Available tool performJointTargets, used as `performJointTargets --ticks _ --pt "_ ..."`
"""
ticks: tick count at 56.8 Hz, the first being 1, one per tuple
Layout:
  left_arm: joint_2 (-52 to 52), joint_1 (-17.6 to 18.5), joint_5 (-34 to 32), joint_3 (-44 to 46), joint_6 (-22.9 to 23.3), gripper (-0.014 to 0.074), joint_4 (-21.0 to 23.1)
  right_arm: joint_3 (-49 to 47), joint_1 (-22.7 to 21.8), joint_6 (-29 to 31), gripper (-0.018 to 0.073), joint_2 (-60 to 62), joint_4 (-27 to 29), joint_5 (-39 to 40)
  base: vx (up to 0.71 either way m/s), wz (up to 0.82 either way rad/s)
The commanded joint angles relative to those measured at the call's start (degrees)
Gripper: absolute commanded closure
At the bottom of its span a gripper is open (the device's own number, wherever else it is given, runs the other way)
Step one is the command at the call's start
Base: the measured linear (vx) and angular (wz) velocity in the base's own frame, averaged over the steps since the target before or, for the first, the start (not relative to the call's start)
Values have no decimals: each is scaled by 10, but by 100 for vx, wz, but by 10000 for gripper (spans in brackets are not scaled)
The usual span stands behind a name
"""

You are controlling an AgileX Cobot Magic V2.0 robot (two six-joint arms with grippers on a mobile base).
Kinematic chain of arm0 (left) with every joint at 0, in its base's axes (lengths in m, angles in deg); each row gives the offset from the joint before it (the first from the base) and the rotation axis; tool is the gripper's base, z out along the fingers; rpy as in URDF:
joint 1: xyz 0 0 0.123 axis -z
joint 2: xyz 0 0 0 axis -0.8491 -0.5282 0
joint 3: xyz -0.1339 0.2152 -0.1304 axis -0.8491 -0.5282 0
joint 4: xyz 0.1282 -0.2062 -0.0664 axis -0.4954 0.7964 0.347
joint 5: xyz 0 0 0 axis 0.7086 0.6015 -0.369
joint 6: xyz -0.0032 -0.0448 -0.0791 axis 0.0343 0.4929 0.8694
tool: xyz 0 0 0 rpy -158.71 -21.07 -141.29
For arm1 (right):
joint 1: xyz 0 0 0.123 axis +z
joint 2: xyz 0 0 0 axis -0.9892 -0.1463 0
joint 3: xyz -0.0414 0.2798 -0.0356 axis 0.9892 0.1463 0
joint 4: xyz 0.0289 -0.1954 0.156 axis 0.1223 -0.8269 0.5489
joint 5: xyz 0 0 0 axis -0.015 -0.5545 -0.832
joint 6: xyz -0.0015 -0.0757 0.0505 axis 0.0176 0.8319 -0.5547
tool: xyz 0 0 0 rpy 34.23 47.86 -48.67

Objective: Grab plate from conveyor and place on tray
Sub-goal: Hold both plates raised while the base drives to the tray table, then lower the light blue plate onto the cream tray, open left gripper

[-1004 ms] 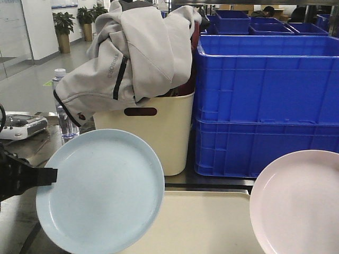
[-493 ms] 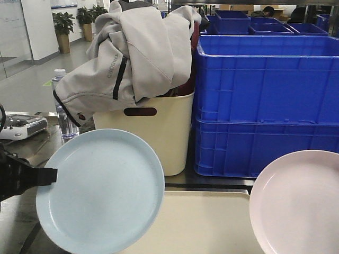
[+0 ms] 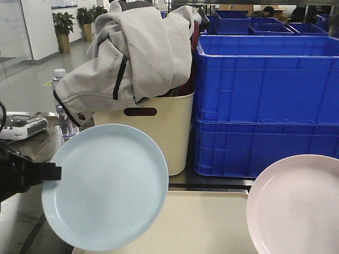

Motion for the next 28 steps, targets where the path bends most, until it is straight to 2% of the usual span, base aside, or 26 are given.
performJointTargets --ticks 1,5,11,20,28 --pt "-28 3 4 17 -43 599 85 -17 -3 5 569 -5 0 36 0 0" --pt "-61 9 12 17 -85 599 159 -17 -3 5 569 -8 0 34 0 0" --pt "-112 31 -1 17 -119 596 233 -17 -3 5 569 -8 0 34 0 0" --pt "-192 73 -31 18 -125 596 257 -17 -3 5 569 -8 0 36 0 0" --pt "-244 84 -43 34 -125 590 256 -17 -3 5 569 -8 0 36 0 0"
